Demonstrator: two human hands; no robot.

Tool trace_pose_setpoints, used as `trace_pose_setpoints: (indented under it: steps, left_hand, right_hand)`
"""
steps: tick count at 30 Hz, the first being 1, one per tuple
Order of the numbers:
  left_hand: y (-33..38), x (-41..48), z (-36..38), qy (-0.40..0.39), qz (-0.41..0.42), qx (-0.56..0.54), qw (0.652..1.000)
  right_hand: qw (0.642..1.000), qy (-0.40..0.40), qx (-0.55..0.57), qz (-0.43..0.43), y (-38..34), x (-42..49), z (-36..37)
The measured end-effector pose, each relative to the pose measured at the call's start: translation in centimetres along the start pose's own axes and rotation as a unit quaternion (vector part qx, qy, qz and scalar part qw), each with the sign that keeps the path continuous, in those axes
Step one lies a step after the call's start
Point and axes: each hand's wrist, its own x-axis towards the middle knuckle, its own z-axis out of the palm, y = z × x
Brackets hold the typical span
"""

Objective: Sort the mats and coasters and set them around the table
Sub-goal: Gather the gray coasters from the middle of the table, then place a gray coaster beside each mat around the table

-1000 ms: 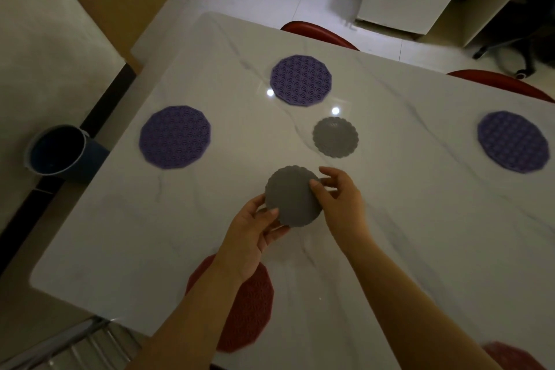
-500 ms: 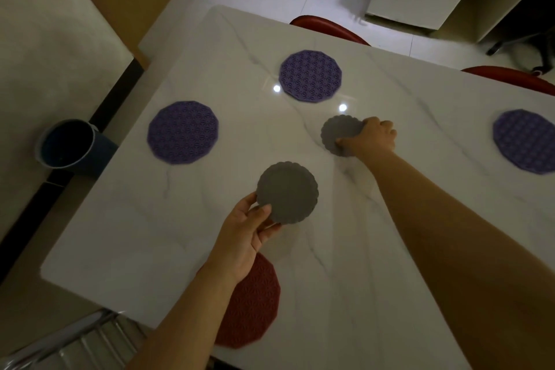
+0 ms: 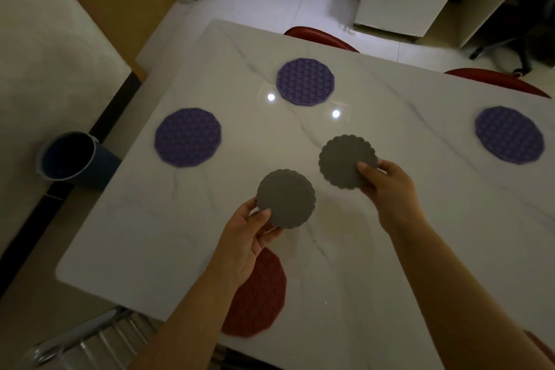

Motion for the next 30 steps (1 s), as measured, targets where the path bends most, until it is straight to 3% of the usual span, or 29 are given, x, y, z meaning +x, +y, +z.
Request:
trace_pose_setpoints:
  steps: [2, 5, 11, 13, 30]
  left_hand:
    - [0.3, -0.7, -0.2, -0.009, -0.006, 0.012, 1.000]
    - [0.6, -2.2, -0.1, -0.041, -0.015, 0.033, 0.999]
    - [0.6, -5.6, -0.3, -0.099, -0.011, 0.086, 0.991]
    - [0.5, -6.7, -0.6, -0.104, -0.018, 0.083, 0.991]
    - [1.1, -14.6, -4.8, -0.140, -0.091, 0.093, 0.982]
  right_hand:
    - [0.998, -0.047, 0.036, -0.010, 0.2, -3.4, 0.1]
    - [0.996, -0.083, -0.013, -0.038, 1.0, -7.8, 1.5]
    - [0.975, 0.025, -0.197, -0.098, 3.4, -12.1, 2.8]
    - [0.961, 0.020, -0.254, -0.109, 3.8, -13.2, 2.4]
    - [0.962, -0.006, -0.243, -0.123, 7.8, -24.1, 1.6]
